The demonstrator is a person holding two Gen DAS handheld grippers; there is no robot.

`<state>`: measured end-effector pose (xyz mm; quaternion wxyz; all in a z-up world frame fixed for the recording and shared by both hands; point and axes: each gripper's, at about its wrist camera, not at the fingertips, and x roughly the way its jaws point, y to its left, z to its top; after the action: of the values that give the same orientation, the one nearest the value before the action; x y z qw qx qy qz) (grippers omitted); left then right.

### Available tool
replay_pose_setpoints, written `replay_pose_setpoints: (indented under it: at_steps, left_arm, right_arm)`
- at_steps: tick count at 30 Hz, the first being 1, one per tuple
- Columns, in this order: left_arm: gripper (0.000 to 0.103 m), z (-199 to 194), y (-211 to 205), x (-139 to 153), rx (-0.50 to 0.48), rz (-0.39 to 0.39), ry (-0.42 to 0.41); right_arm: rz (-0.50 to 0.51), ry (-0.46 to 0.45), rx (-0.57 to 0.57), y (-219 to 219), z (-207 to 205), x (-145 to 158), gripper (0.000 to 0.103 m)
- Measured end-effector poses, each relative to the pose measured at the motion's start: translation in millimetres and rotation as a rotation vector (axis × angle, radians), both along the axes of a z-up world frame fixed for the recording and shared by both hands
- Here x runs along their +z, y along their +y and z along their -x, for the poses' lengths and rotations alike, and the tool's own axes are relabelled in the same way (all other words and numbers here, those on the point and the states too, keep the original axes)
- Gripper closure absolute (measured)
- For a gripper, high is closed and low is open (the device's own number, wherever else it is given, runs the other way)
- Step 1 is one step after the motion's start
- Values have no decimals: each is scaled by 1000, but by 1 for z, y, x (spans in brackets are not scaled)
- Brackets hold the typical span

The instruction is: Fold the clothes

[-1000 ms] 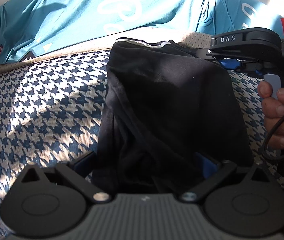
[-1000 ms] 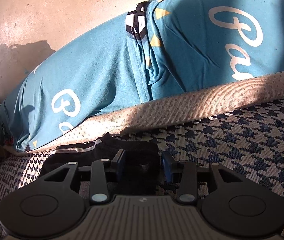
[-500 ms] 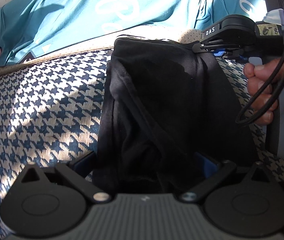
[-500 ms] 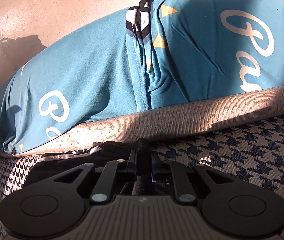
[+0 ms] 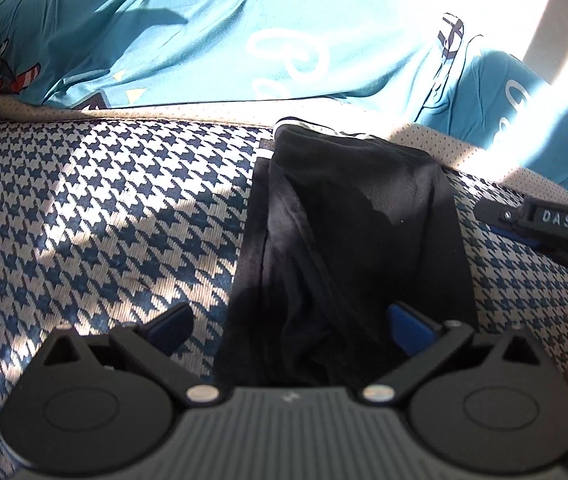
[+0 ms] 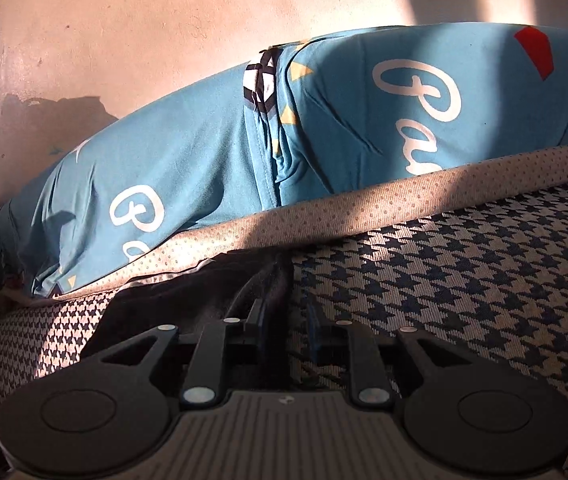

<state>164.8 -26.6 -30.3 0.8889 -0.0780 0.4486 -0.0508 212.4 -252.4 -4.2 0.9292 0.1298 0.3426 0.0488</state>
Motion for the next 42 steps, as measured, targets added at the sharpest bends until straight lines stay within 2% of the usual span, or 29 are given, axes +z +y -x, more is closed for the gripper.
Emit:
replay_pose_setpoints:
  at_steps: [8, 13, 16, 21, 24, 28, 33, 34, 35, 38, 42]
  left_arm:
    - [0, -4, 8, -1, 45, -9, -4]
    - [0, -6, 12, -4, 65, -14, 5]
    - [0, -6, 15, -4, 68, -15, 6]
    - [0, -6, 19, -3, 72, 0, 11]
    - [0, -6, 21, -2, 73, 1, 12]
    - [0, -7, 24, -3, 79, 9, 25]
    - [0, -8, 26, -4, 85, 7, 34]
    - [0, -8, 27, -5, 87, 4, 35]
    - [0, -8, 27, -5, 89, 1, 36]
    - [0, -9, 30, -6, 106, -18, 40]
    - [0, -11, 34, -8, 126, -36, 52]
  right_arm:
    - [-91, 67, -48, -8, 52, -5, 79]
    - [-96, 133, -45, -2, 66, -14, 79]
    - [-39, 148, 11, 11, 70, -17, 79]
    - [-59, 71, 165, 28, 79, -8, 76]
    - [-35, 23, 263, 42, 83, -4, 69]
    - [-29, 41, 340, 59, 83, -12, 62]
    - [-19, 60, 389, 74, 83, -22, 62]
    - [-15, 62, 404, 77, 84, -23, 66]
    - [-11, 64, 419, 81, 85, -25, 76]
    - [1, 63, 455, 94, 87, -29, 84]
    - [15, 57, 486, 107, 91, -32, 84]
